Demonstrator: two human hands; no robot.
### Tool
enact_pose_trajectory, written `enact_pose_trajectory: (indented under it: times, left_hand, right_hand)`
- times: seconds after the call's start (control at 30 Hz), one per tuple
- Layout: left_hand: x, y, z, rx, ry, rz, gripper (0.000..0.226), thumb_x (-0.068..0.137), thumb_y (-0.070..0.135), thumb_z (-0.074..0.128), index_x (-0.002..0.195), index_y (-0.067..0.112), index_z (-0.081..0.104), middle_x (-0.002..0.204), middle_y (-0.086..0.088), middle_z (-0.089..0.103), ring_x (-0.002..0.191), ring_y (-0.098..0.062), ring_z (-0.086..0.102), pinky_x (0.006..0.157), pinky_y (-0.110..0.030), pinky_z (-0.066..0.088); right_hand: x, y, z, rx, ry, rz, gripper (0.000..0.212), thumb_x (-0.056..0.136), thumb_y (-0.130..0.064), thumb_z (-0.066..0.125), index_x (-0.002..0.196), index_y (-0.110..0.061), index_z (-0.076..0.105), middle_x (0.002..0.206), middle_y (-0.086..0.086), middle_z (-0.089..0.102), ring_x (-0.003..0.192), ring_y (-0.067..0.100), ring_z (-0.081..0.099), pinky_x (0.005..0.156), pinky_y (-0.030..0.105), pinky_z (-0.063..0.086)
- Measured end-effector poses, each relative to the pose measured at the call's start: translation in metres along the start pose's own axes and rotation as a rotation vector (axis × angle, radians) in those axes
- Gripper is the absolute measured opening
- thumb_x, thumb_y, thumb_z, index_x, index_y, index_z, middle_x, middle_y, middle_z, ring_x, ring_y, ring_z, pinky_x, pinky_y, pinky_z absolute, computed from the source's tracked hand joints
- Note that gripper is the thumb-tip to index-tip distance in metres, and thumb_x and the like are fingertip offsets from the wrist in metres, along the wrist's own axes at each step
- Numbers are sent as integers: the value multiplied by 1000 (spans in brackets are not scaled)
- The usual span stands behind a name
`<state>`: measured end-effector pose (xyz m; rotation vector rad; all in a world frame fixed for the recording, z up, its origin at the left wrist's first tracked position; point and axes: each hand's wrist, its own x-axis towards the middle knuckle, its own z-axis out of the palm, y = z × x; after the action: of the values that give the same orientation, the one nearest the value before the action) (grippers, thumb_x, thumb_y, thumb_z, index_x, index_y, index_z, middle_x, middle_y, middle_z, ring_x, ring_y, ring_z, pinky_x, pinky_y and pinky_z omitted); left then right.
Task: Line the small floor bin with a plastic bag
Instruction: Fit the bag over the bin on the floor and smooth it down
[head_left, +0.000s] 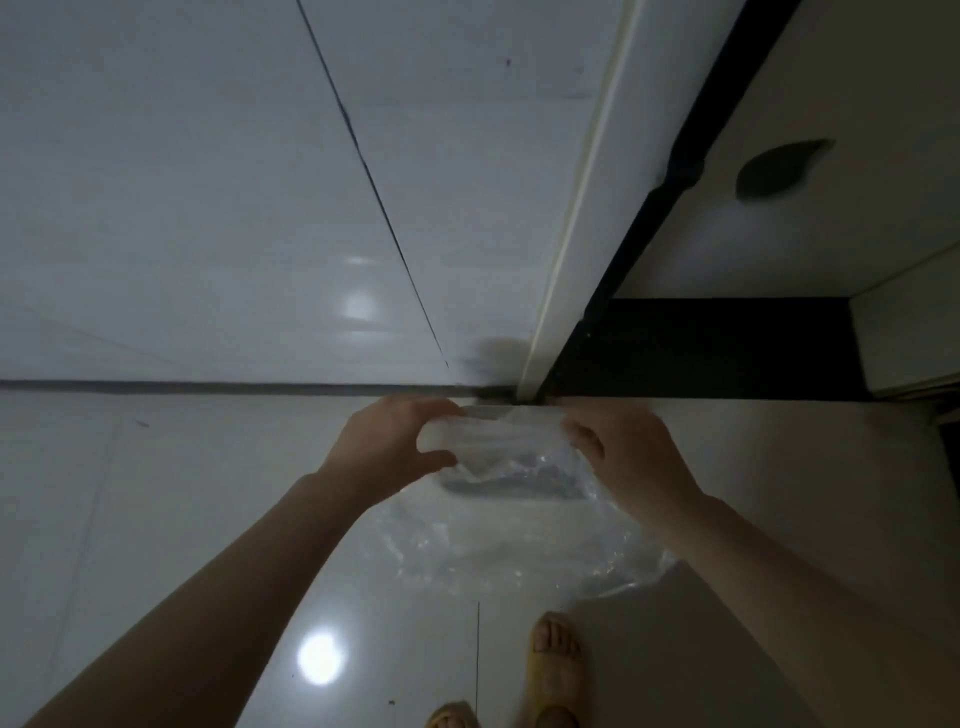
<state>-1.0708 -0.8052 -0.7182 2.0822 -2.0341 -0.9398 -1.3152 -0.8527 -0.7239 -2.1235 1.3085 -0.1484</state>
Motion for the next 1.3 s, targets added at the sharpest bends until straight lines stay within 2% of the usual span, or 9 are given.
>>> enact_pose_trajectory:
  times: [0.23,0.43,0.53,0.63,0.77,0.87,1.07,1.2,1.3]
  left_hand:
    - [9,-32,33,178,53,110,21,75,28,75,91,20,65,91,0,69,89,-22,62,100,-40,40]
    - [42,-36,46,124,297,112,15,73,8,74,78,9,59,75,-10,61,67,-31,57,82,-42,46]
    - [56,-43,48,70,397,107,20,70,8,76,81,10,59,78,-9,60,63,-28,56,59,-30,42]
    - [60,-54,61,81,390,119,23,70,12,78,87,12,61,82,-8,61,63,-28,58,56,-27,40]
    - [68,-64,94,105,269,146,29,77,28,73,102,16,62,95,-6,61,76,-24,61,64,-33,50]
    - [76,-71,118,110,211,212,36,81,37,67,113,25,59,107,-2,62,93,-21,60,89,-39,46]
    - [90,-92,152,316,163,250,45,87,38,58,131,33,47,139,-2,49,131,-21,40,115,-45,14]
    - [109,-103,169,401,176,158,64,91,52,41,144,37,9,159,-4,6,145,-25,3,115,-46,-5]
    - [115,-108,181,479,172,138,70,90,58,34,138,40,-14,158,-6,-11,144,-28,-9,113,-47,-10]
  right_hand:
    - [-5,39,19,-12,112,105,24,86,0,58,107,-8,65,104,12,68,93,27,63,82,30,45]
    - [11,59,44,-94,141,56,43,88,3,54,129,-9,50,96,16,51,74,27,55,63,37,49]
    - [20,75,53,-65,208,20,40,88,0,55,127,-8,52,97,15,51,71,24,54,62,30,45]
    - [24,92,69,-94,143,17,41,88,-6,57,128,-13,52,102,14,51,80,27,55,66,36,49]
    - [27,116,98,-184,-40,48,62,85,-33,63,139,-25,34,136,8,45,121,28,42,99,39,37]
    - [26,128,118,-163,-127,-60,76,79,-29,71,142,-28,28,148,-1,35,133,22,33,106,38,33]
    - [39,135,145,-438,-11,-231,70,65,-17,81,128,-15,50,124,11,60,110,30,57,85,36,52]
    - [58,147,160,-609,2,-154,62,82,-29,61,137,-22,32,131,12,43,113,29,42,87,38,41]
    - [66,150,170,-705,-30,-157,60,80,-15,61,133,-18,36,132,15,41,115,32,41,89,41,40]
